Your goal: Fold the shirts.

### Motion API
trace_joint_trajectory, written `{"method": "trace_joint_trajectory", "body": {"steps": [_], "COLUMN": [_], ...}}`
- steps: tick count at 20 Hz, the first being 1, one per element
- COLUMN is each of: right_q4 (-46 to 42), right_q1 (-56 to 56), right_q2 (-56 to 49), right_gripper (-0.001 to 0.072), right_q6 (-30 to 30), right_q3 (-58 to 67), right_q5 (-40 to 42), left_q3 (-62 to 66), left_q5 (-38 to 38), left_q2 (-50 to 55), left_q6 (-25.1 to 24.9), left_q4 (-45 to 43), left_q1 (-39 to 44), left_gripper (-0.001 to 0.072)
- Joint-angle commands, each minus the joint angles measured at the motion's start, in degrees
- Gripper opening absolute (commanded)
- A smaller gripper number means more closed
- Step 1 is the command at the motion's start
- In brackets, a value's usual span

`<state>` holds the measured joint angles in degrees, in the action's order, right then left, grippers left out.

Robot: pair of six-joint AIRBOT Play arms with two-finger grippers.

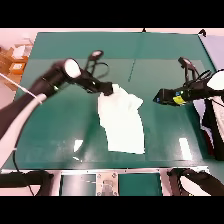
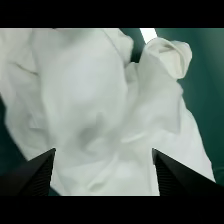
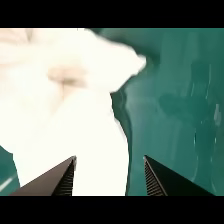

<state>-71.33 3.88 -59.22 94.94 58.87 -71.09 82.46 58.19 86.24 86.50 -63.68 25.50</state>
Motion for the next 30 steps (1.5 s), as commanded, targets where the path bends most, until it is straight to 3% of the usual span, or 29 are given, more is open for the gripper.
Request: {"method": "trace_joint_trajectory", "body": {"steps": [1, 4, 7, 11, 15, 17, 19, 22, 26, 30], "right_q4": [0.83, 6.80, 14.67, 20.83, 21.27, 21.18, 20.79, 19.69, 16.68, 16.70], "right_q1": [0.04, 0.39, 2.97, 6.32, 6.21, 6.23, 6.12, 2.12, -12.90, -21.51], "right_q2": [0.00, 0.00, -0.46, -6.78, -9.70, -9.73, -9.77, -9.75, -9.31, -9.33], "right_gripper": [0.0499, 0.0498, 0.0491, 0.0489, 0.0475, 0.0210, 0.0016, 0.0015, 0.0015, 0.0015], "right_q6": [0.31, -0.33, -4.42, -7.30, -9.79, -9.99, -10.16, -12.70, -13.03, -13.77], "right_q3": [-6.56, -19.26, -28.83, -30.93, -29.40, -29.18, -29.16, -28.50, -23.30, -21.09], "right_q5": [-2.03, 1.53, 12.72, 22.38, 23.06, 23.08, 23.12, 22.38, 15.26, 11.98], "left_q3": [6.23, 6.54, 6.54, 6.54, 6.54, 6.54, 6.54, 6.40, 3.15, -5.51], "left_q5": [10.91, 12.15, 11.39, 7.58, 7.45, 8.02, 8.68, 8.68, 7.93, 0.35], "left_q2": [1.16, 1.36, 1.38, 1.40, 2.62, 4.74, 7.74, 10.73, 11.17, 11.21], "left_q6": [-0.09, -0.13, -0.90, -1.53, -2.60, -2.99, -3.04, -6.36, -9.07, -11.98], "left_q4": [-3.41, -3.39, -3.15, -0.98, 0.02, 2.51, 7.10, 12.79, 13.62, 15.78], "left_q1": [-9.25, -17.00, -18.88, -18.88, -18.88, -18.88, -18.88, -18.86, -18.86, -17.09], "left_gripper": [0.0719, 0.0719, 0.0718, 0.0719, 0.0718, 0.0718, 0.0718, 0.0718, 0.0718, 0.0717]}}
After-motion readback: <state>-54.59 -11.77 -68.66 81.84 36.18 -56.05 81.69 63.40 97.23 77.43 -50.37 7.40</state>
